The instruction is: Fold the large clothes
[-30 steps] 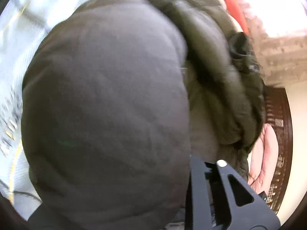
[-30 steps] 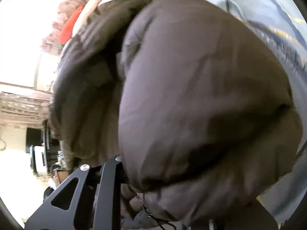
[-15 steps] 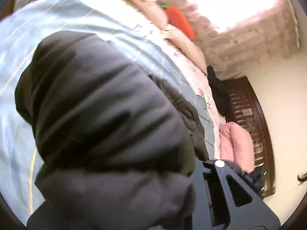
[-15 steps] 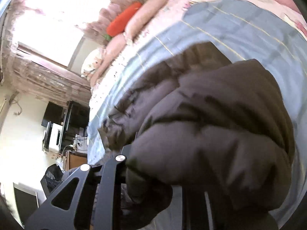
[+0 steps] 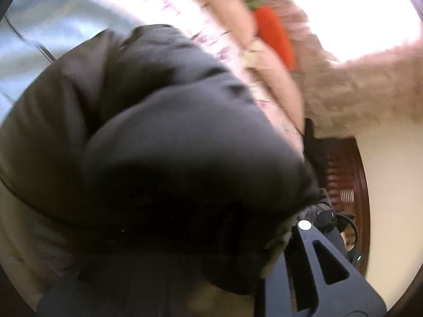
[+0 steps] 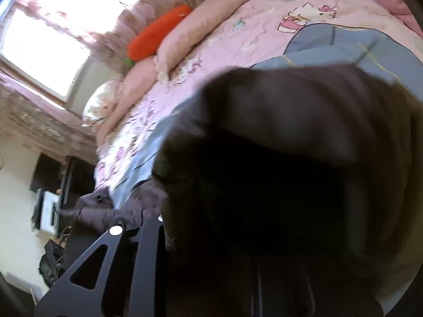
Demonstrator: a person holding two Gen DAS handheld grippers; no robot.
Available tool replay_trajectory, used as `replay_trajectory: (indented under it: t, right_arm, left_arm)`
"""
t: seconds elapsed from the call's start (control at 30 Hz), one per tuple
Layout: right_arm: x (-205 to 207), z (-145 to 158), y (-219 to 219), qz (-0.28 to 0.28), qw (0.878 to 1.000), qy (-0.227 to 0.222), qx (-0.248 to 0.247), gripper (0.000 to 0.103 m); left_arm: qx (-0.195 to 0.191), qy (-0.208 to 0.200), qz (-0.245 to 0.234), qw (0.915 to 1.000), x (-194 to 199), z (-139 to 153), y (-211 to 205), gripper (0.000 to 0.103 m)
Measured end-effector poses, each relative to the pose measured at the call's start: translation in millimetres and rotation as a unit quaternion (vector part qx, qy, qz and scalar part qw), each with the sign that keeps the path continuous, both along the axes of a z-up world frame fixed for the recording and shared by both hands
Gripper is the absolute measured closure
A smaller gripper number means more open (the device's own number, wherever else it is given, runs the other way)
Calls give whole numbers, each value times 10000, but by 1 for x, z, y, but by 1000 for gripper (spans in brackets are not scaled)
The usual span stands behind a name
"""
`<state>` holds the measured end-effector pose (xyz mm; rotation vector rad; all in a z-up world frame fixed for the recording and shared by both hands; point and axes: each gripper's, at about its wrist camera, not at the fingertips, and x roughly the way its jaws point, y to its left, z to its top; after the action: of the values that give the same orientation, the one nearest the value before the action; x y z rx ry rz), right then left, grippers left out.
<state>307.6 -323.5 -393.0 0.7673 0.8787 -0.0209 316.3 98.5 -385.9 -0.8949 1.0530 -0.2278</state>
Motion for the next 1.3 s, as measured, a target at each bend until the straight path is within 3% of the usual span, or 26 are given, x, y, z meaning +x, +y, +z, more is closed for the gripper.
replay_trajectory:
  t: [0.1,0.2,0.33,0.43,0.53,0.57,0.6,0.63,0.67,0.7,0.73,0.77,0.9,0.93,0.97,1.0,1.03,1.07,1.1,1.13,1.17,1.23,1.3]
  right_arm:
    - [43,-31,-4,-125,9991,404,-28,84]
    - [62,-57,-9,-197,9984,534,43,85]
    - [63,-74,-6,-120,9993,356,-45,84]
    - [56,-78,-5,-100,9997,241,-29,83]
    - [45,-75,-7,-115,9997,195,-9,81]
    - [42,-73,-8,-111,9997,210,8,80]
    - [40,-70,-8,-78,9997,220,21,76]
    - [39,-66,-9,-16,9997,238,30,72]
    - [38,-61,-9,65,9997,249,49,63]
    - [37,-54,-9,173,9996,231,45,59]
    - [36,-46,-7,299,9994,164,47,34]
    - [35,-37,-5,360,9993,110,-60,19]
    - [29,14,3,538,9964,25,-648,16]
    - [21,32,4,497,9960,-94,-731,15]
    - [14,47,4,383,9957,-300,-793,14]
    - [5,63,5,221,9942,-611,-854,14]
    - [-1,73,2,67,9918,-933,-873,9]
    - [-15,87,2,-6,9854,-1509,-792,1]
    - [-25,96,-1,-63,9789,-1841,-879,1]
    - [-29,101,-1,-66,9765,-1891,-1029,1]
    - [-30,107,2,12,9750,-1883,-1180,1]
    - [-35,112,9,130,9685,-1960,-1533,1]
    - [-40,108,21,149,9586,-1999,-2023,1]
  left_arm:
    - [238,306,-160,9991,46,-27,-16,84]
    - [7,492,-177,9986,67,-52,-21,83]
    - [-388,281,-56,9988,66,-70,-16,81]
    - [-478,93,-44,9988,57,-68,-19,79]
    - [-608,162,26,9980,55,-63,-13,73]
    - [-783,210,166,9966,54,-58,-10,64]
    - [-954,148,242,9950,55,-56,-9,26]
    - [-1391,-156,384,9894,55,-47,-5,2]
    - [-1448,-282,528,9877,54,-40,-2,2]
    - [-1172,-210,806,9896,54,-29,2,2]
    - [-1071,-214,880,9901,55,-22,3,2]
    - [-1013,-139,801,9915,59,-13,2,2]
    - [-493,-149,464,9976,61,26,-8,2]
    - [-182,-186,313,9992,60,41,-11,2]
    - [386,-346,12,9987,58,67,-26,2]
    - [889,-582,-123,9943,52,89,-36,2]
    - [1613,-1070,-195,9809,37,116,-50,2]
    - [2257,-1563,-216,9613,24,142,-66,2]
    - [2893,-2081,-217,9341,6,166,-84,2]
    - [3174,-2404,-258,9170,-1,183,-97,2]
    - [3136,-2709,-387,9093,-11,197,-108,2]
    - [2780,-2876,-561,9148,-29,201,-109,2]
    - [2689,-2736,-670,9211,-36,188,-116,2]
